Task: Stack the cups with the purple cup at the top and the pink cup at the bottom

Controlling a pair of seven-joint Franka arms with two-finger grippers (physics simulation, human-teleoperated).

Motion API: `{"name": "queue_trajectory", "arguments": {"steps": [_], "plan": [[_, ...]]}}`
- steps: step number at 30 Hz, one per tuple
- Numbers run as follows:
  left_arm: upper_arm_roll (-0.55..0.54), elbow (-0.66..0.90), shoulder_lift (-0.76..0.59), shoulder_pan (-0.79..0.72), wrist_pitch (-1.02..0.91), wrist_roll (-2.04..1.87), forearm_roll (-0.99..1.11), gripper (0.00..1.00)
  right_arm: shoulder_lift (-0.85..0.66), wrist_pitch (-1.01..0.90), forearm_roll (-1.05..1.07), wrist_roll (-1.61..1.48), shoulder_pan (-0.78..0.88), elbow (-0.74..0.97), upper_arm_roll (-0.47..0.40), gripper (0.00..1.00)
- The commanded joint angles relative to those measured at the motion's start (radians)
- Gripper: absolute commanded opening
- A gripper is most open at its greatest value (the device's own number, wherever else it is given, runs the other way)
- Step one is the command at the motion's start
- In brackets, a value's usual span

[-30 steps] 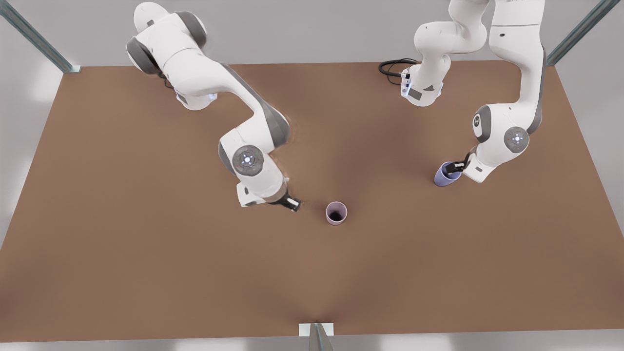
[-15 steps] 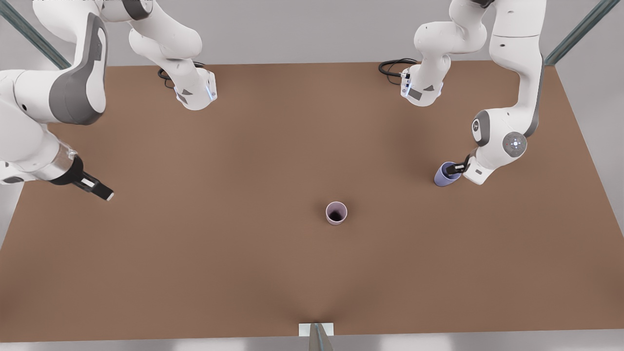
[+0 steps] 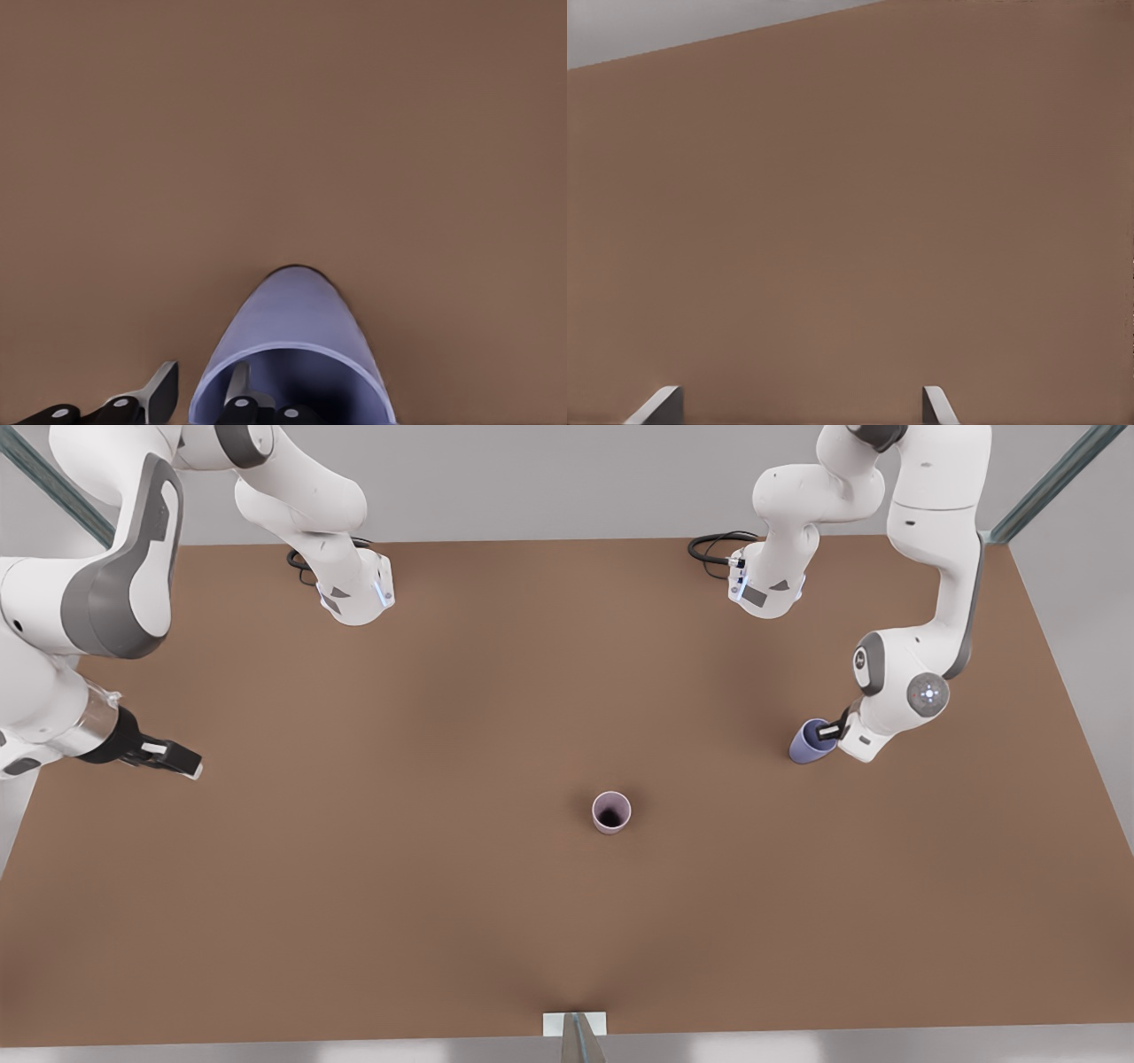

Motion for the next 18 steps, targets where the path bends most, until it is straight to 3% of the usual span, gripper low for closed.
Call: {"name": "queue_trajectory", "arguments": {"steps": [1,4,14,18], "plan": [[0.0,0.0,0.002,0.001,0.022,-0.001,-0.001,0.42,0.0,-0.005,-0.006,-0.216,0.002,0.002,0.0,1.0],[0.0,0.0,0.002,0.001,0.021,-0.003,-0.003,0.22,0.001,-0.005,-0.006,-0.218,0.003,0.002,0.0,1.0],[-0.015,0.1,-0.018,-0.015,-0.018,-0.011,-0.018,0.21,0.001,0.001,-0.008,-0.216,0.005,0.002,0.0,1.0],[-0.078,0.338,-0.021,-0.032,-0.252,-0.027,-0.019,0.21,0.001,0.003,-0.008,-0.216,0.002,0.002,0.0,1.0]]}}
